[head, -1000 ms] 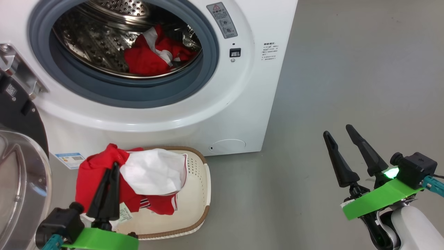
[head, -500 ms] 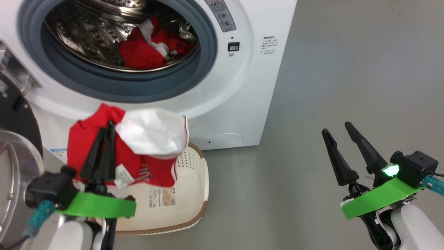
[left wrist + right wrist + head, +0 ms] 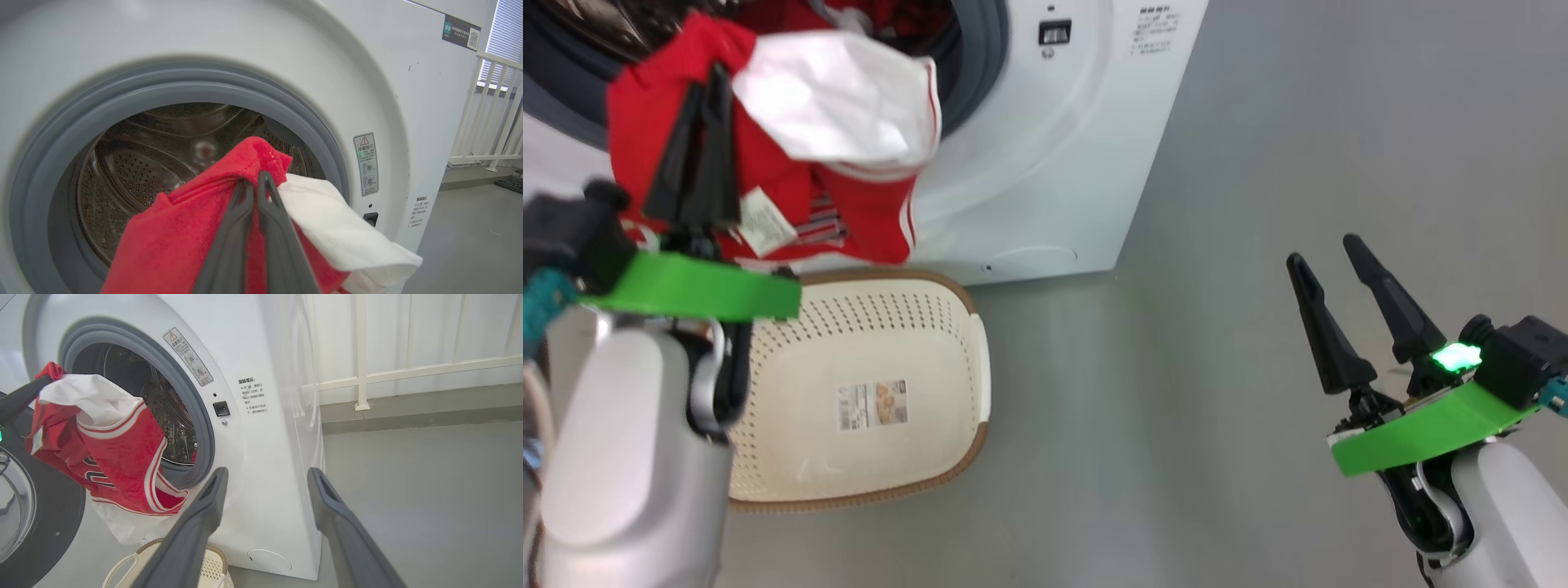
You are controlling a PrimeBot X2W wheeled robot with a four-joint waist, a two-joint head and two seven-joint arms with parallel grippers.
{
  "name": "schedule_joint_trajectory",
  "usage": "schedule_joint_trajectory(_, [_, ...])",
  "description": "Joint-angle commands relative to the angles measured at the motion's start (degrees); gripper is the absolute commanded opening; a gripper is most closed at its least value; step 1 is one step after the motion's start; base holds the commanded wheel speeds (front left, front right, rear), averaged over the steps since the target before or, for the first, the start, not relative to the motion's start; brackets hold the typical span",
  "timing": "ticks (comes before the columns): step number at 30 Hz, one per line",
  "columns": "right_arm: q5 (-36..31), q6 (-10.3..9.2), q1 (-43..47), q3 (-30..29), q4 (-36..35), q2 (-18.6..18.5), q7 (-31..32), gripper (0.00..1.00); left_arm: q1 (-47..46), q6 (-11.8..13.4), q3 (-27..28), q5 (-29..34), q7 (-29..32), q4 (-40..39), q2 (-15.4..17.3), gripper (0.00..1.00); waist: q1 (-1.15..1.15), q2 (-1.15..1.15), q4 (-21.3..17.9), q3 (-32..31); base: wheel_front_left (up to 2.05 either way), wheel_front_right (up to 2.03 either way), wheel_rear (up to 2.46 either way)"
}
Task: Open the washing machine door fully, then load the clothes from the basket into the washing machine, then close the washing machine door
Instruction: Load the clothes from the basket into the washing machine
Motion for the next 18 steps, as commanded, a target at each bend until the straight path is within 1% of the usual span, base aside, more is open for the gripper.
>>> schedule_joint_trajectory(1, [0.46, 0.09, -1.03, 0.61, -1.73, -0.40, -0.27, 1.00, -3.48, -0.62, 2.04, -0.68, 0.15, 0.51, 1.81, 0.00, 0.00, 0.00, -1.39, 4.12, 0.00, 0.00, 0.00])
schedule_joint_trajectory(9, [0.62, 0.09, -4.16, 0.92, -2.76, 0.46, -0.27, 1.00, -16.93, -1.64, 3.28, -1.71, -1.38, 17.16, 3.09, 0.00, 0.00, 0.00, -3.73, 11.53, 0.00, 0.00, 0.00])
schedule_joint_trajectory(18, [0.65, 0.09, -6.92, 0.25, -3.99, 1.00, -0.27, 1.00, -27.96, -2.12, 3.86, -0.91, -3.45, 29.63, 4.36, 0.00, 0.00, 0.00, -6.52, 18.38, 0.00, 0.00, 0.00])
